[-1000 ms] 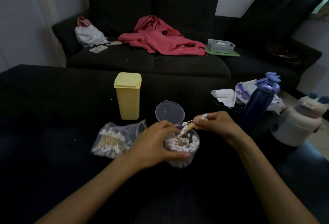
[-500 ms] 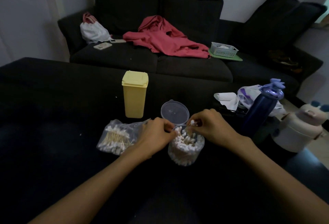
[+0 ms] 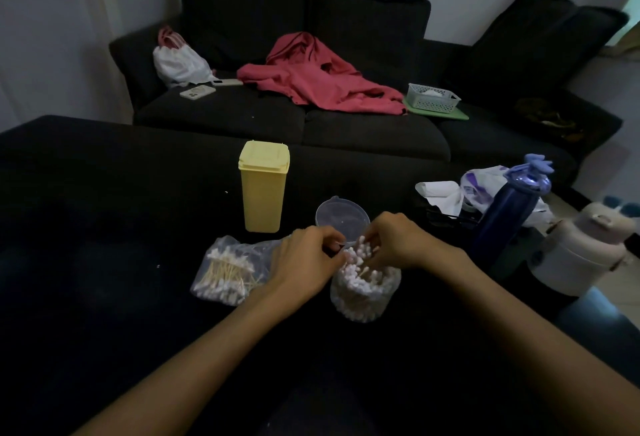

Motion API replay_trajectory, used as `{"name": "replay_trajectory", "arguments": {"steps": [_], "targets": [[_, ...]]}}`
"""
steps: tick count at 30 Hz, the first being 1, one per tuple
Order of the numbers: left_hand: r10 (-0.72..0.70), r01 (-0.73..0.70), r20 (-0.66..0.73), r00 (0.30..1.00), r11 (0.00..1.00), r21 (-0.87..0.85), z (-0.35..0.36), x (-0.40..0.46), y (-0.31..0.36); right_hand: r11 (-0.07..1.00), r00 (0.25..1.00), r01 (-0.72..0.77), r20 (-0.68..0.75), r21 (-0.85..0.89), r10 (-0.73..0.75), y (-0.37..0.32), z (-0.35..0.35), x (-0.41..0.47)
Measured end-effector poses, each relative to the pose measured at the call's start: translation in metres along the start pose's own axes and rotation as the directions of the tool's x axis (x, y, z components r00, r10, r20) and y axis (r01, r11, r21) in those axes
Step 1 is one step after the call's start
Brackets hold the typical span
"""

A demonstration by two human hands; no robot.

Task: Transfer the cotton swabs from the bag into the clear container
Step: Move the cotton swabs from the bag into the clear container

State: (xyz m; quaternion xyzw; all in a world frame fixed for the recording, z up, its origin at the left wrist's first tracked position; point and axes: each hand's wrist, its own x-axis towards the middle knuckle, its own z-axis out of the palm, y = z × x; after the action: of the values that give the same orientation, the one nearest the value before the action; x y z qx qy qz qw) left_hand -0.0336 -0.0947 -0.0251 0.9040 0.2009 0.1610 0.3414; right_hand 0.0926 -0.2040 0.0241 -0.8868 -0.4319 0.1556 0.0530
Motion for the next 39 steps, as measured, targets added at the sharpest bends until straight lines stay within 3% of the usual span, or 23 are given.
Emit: {"name": "replay_trajectory", "arguments": {"steps": [5, 12, 17, 22, 25, 29, 32, 36, 39], "targets": [[0.106, -0.109, 0.057, 0.993, 0.992, 0.060, -0.002, 0.007, 0.008, 0.991, 1.000, 0.006, 0.029, 0.132, -0.010, 0.007, -0.008, -0.004], [0.107, -0.121, 0.117, 0.987, 0.985, 0.122, -0.003, 0.025, 0.010, 0.985, 0.966, 0.054, -0.257, 0.165, -0.010, 0.011, 0.004, -0.002], [0.152, -0.160, 0.068, 0.986, 0.980, 0.119, 0.000, 0.028, 0.007, 0.924, 1.000, -0.008, -0.004, 0.382, 0.010, 0.018, -0.009, -0.007], [0.197, -0.206, 0.069, 0.978, 0.960, 0.189, 0.002, 0.027, 0.010, 0.872, 0.982, -0.015, -0.157, 0.489, 0.105, 0.023, -0.002, -0.009], [0.178, -0.192, 0.084, 0.980, 0.956, 0.223, 0.002, 0.030, 0.010, 0.778, 0.980, -0.073, -0.100, 0.623, 0.172, 0.022, -0.005, -0.010], [0.121, -0.140, 0.111, 0.986, 0.973, 0.184, 0.005, 0.035, 0.008, 0.633, 0.989, -0.113, 0.024, 0.766, 0.148, 0.016, -0.010, -0.012], [0.093, -0.104, 0.104, 0.990, 0.989, 0.105, 0.007, 0.036, 0.005, 0.669, 0.976, -0.039, -0.114, 0.742, 0.184, 0.015, -0.006, -0.011], [0.094, -0.097, 0.064, 0.994, 0.994, 0.045, 0.001, 0.030, -0.001, 0.814, 0.920, 0.076, -0.356, 0.577, 0.167, 0.018, 0.004, -0.013], [0.116, -0.126, 0.155, 0.981, 0.991, 0.053, -0.006, 0.026, -0.005, 0.849, 0.882, 0.118, -0.447, 0.515, 0.148, 0.019, 0.013, -0.013]]}}
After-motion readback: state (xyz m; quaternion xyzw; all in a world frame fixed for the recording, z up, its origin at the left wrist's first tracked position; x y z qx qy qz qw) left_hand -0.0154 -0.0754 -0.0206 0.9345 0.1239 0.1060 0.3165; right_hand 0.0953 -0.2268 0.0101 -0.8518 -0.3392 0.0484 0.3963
